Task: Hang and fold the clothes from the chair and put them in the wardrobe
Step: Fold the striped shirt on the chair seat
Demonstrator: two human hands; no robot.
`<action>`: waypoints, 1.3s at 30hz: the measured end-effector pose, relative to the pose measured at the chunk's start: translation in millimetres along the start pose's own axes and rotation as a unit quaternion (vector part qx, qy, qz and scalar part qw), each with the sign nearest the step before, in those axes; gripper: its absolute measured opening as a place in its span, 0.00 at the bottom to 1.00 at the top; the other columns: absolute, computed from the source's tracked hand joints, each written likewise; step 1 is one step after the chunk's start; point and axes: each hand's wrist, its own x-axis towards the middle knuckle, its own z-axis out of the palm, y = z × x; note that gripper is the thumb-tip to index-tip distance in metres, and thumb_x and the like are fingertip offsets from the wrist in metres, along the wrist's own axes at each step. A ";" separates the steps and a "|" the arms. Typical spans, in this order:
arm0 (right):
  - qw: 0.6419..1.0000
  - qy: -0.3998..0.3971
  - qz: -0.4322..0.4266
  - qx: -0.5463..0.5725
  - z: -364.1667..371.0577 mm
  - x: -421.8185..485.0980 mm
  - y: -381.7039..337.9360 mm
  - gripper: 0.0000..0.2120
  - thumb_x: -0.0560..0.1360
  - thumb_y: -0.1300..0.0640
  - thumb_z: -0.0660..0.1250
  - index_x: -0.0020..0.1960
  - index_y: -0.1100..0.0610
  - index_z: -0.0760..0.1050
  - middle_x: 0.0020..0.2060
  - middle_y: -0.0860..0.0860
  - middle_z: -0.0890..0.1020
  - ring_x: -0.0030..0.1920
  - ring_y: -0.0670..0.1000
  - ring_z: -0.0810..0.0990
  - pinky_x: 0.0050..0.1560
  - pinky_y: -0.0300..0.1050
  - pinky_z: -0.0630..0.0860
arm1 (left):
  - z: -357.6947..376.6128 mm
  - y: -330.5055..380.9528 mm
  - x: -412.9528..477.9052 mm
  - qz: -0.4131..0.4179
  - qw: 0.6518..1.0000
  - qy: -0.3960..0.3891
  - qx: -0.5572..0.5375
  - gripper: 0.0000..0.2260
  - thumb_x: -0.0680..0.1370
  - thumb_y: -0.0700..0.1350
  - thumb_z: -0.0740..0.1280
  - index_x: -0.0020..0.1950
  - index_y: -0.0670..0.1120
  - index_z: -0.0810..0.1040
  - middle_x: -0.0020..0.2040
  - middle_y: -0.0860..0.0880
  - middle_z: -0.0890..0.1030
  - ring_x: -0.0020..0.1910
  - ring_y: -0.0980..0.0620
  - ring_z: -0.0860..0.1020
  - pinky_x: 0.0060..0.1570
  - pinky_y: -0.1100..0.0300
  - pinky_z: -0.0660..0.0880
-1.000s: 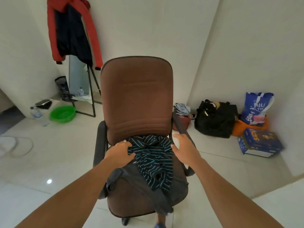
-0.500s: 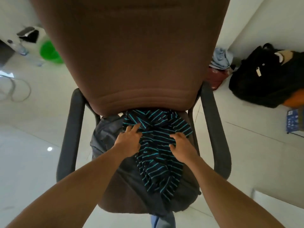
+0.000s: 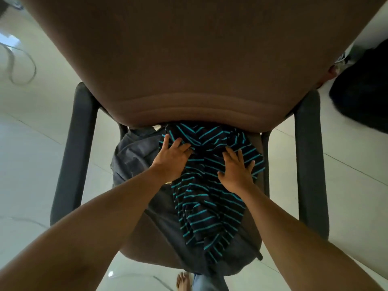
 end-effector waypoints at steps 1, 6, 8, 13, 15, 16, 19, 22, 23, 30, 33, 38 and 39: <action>1.000 0.019 -0.003 0.023 -2.5 -1.8 -0.8 0.33 0.79 0.49 0.64 0.79 0.51 0.54 0.80 0.44 0.48 0.80 0.55 0.43 0.73 0.74 0.44 | -1.7 -0.8 -0.8 -0.001 0.999 0.040 -0.028 0.27 0.80 0.44 0.62 0.80 0.48 0.61 0.78 0.48 0.62 0.78 0.43 0.56 0.76 0.36 0.43; 0.954 0.192 -0.038 0.225 -23.7 -23.2 -10.2 0.30 0.72 0.47 0.74 0.71 0.53 0.69 0.69 0.45 0.68 0.68 0.51 0.70 0.73 0.62 0.64 | -30.5 -7.5 -20.4 -0.028 0.926 0.234 -0.296 0.09 0.76 0.35 0.69 0.55 0.41 0.82 0.54 0.42 0.80 0.59 0.40 0.77 0.71 0.43 0.68; 0.933 0.237 -0.046 0.266 -41.3 -38.4 -18.8 0.31 0.69 0.47 0.77 0.68 0.53 0.71 0.66 0.45 0.69 0.65 0.49 0.72 0.69 0.50 0.70 | -54.2 -9.7 -33.9 -0.015 0.898 0.270 -0.348 0.07 0.75 0.32 0.69 0.51 0.41 0.79 0.50 0.43 0.77 0.41 0.47 0.79 0.50 0.43 0.79; 0.889 0.333 -0.079 0.303 -88.4 -86.1 -36.1 0.26 0.71 0.58 0.77 0.65 0.56 0.71 0.63 0.48 0.69 0.58 0.37 0.68 0.63 0.31 0.66 | -126.3 -7.2 -74.0 0.043 0.873 0.328 -0.358 0.10 0.75 0.31 0.67 0.52 0.42 0.74 0.50 0.50 0.71 0.38 0.43 0.76 0.45 0.47 0.75; 0.878 0.365 -0.090 0.297 -104.5 -108.3 -41.4 0.22 0.73 0.64 0.73 0.64 0.59 0.70 0.63 0.51 0.68 0.55 0.35 0.67 0.60 0.24 0.64 | -154.0 -3.3 -95.7 0.062 0.871 0.349 -0.341 0.11 0.75 0.30 0.66 0.53 0.43 0.74 0.51 0.50 0.70 0.39 0.44 0.75 0.44 0.49 0.75; 0.872 0.379 -0.096 0.293 -112.9 -121.4 -44.4 0.20 0.74 0.67 0.71 0.64 0.60 0.70 0.63 0.53 0.68 0.53 0.35 0.67 0.58 0.21 0.63 | -167.3 -1.4 -108.0 0.069 0.871 0.358 -0.329 0.11 0.75 0.30 0.66 0.53 0.44 0.74 0.51 0.49 0.70 0.38 0.46 0.74 0.43 0.49 0.75; 0.871 0.376 -0.098 0.300 -138.3 -167.4 -50.7 0.22 0.77 0.69 0.65 0.68 0.58 0.66 0.62 0.50 0.69 0.51 0.39 0.70 0.55 0.26 0.66 | -203.8 0.2 -152.7 0.053 0.875 0.399 -0.269 0.11 0.76 0.32 0.65 0.54 0.46 0.76 0.52 0.48 0.72 0.34 0.50 0.71 0.35 0.48 0.76; 0.879 0.356 -0.096 0.301 -163.3 -220.7 -48.1 0.17 0.79 0.63 0.65 0.66 0.54 0.69 0.51 0.49 0.78 0.47 0.50 0.79 0.48 0.42 0.74 | -236.1 -2.9 -209.5 0.036 0.870 0.443 -0.214 0.10 0.76 0.35 0.67 0.52 0.48 0.77 0.51 0.50 0.73 0.36 0.49 0.74 0.33 0.48 0.78; 0.885 0.355 -0.092 0.286 -172.2 -239.6 -47.1 0.11 0.80 0.59 0.66 0.62 0.55 0.73 0.48 0.49 0.80 0.46 0.51 0.81 0.47 0.46 0.76 | -246.6 -3.4 -230.5 0.038 0.867 0.457 -0.195 0.09 0.76 0.36 0.68 0.52 0.49 0.77 0.50 0.51 0.72 0.38 0.48 0.76 0.33 0.48 0.78; 0.877 0.368 -0.125 0.283 -249.2 -424.8 -74.1 0.29 0.62 0.33 0.76 0.45 0.58 0.79 0.39 0.57 0.84 0.40 0.56 0.84 0.41 0.53 0.81 | -315.3 2.1 -368.6 0.057 0.825 0.544 -0.141 0.09 0.77 0.43 0.71 0.53 0.53 0.75 0.51 0.54 0.72 0.49 0.52 0.74 0.39 0.54 0.74; 0.902 0.350 -0.139 0.213 -284.2 -505.4 -88.1 0.26 0.60 0.48 0.84 0.53 0.53 0.78 0.47 0.48 0.84 0.47 0.47 0.83 0.49 0.44 0.80 | -349.4 8.3 -418.9 0.069 0.804 0.571 -0.150 0.09 0.76 0.44 0.71 0.50 0.54 0.73 0.51 0.54 0.73 0.49 0.52 0.73 0.43 0.55 0.72; 0.867 0.431 -0.142 0.208 -328.8 -611.8 -103.1 0.13 0.70 0.54 0.77 0.52 0.53 0.80 0.46 0.49 0.85 0.48 0.48 0.84 0.53 0.47 0.81 | -409.6 17.2 -500.3 0.121 0.779 0.593 -0.162 0.11 0.75 0.44 0.72 0.40 0.54 0.70 0.47 0.54 0.74 0.46 0.52 0.73 0.42 0.54 0.70; 0.851 0.451 -0.150 0.223 -336.8 -630.5 -106.1 0.12 0.70 0.55 0.77 0.52 0.53 0.81 0.46 0.50 0.85 0.48 0.50 0.84 0.53 0.47 0.81 | -422.6 18.9 -516.8 0.135 0.776 0.595 -0.158 0.12 0.75 0.43 0.72 0.38 0.55 0.71 0.46 0.55 0.76 0.46 0.52 0.73 0.44 0.52 0.73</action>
